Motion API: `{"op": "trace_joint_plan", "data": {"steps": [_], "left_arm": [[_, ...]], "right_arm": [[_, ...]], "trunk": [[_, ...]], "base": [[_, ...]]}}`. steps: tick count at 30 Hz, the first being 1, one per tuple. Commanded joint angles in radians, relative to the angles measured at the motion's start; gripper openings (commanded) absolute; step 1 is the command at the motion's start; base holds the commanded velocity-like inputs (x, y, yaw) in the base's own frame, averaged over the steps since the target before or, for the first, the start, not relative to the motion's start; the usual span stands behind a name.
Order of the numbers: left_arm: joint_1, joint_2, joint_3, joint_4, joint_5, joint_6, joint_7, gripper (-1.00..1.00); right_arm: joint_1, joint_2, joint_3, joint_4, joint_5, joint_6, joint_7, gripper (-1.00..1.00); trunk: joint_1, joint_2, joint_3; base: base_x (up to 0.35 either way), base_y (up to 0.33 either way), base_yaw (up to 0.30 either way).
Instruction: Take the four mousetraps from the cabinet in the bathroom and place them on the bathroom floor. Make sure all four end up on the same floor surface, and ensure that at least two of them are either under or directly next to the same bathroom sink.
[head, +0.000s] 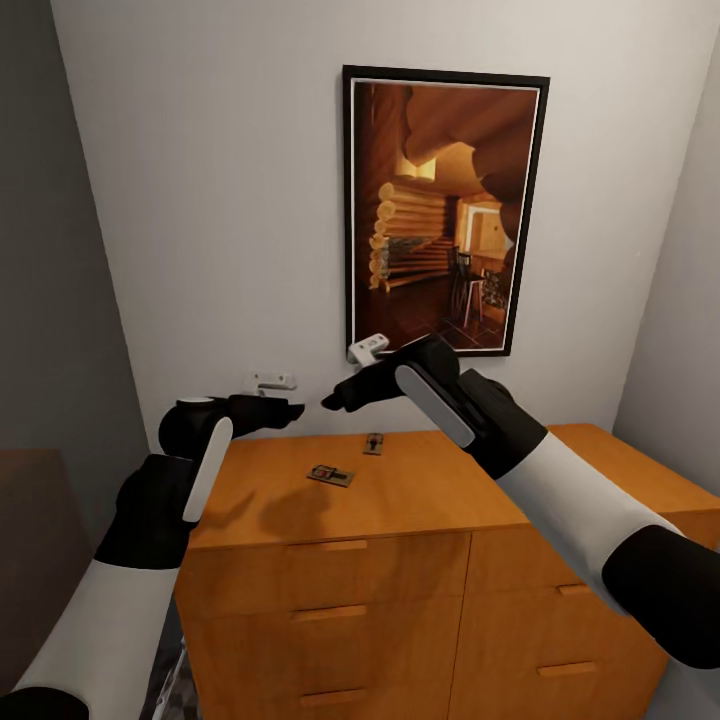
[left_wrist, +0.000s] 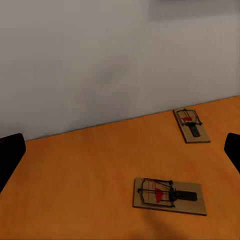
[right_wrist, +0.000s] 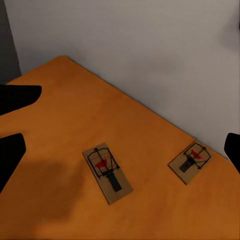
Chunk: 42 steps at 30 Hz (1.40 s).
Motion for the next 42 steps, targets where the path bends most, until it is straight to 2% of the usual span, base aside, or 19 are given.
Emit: {"op": "trace_joint_plan", "data": {"steps": [1, 6, 19, 42], "left_arm": [[-0.001, 0.0, 0.0, 0.001, 0.001, 0.004, -0.001, 1.0], [-0.001, 0.001, 0.0, 0.006, 0.001, 0.004, -0.001, 1.0], [-0.001, 0.001, 0.0, 0.011, 0.001, 0.004, -0.001, 1.0], [-0.001, -0.001, 0.0, 0.012, 0.0, 0.004, 0.0, 1.0]], "right_arm": [[-0.001, 0.0, 0.002, -0.002, -0.008, 0.003, -0.003, 1.0], [-0.001, -0.003, 0.005, -0.008, -0.023, 0.003, -0.009, 1.0], [-0.001, -0.021, 0.008, -0.005, -0.027, 0.003, -0.015, 1.0], [-0.001, -0.024, 0.009, 0.003, -0.028, 0.003, -0.007, 1.0]], "trunk": [[0.0, -0.001, -0.001], [0.0, -0.001, -0.001], [0.0, -0.001, -0.001], [0.0, -0.001, -0.001]], "base": [[0.0, 0.0, 0.0], [0.0, 0.0, 0.0], [0.0, 0.0, 0.036], [0.0, 0.0, 0.253]]}}
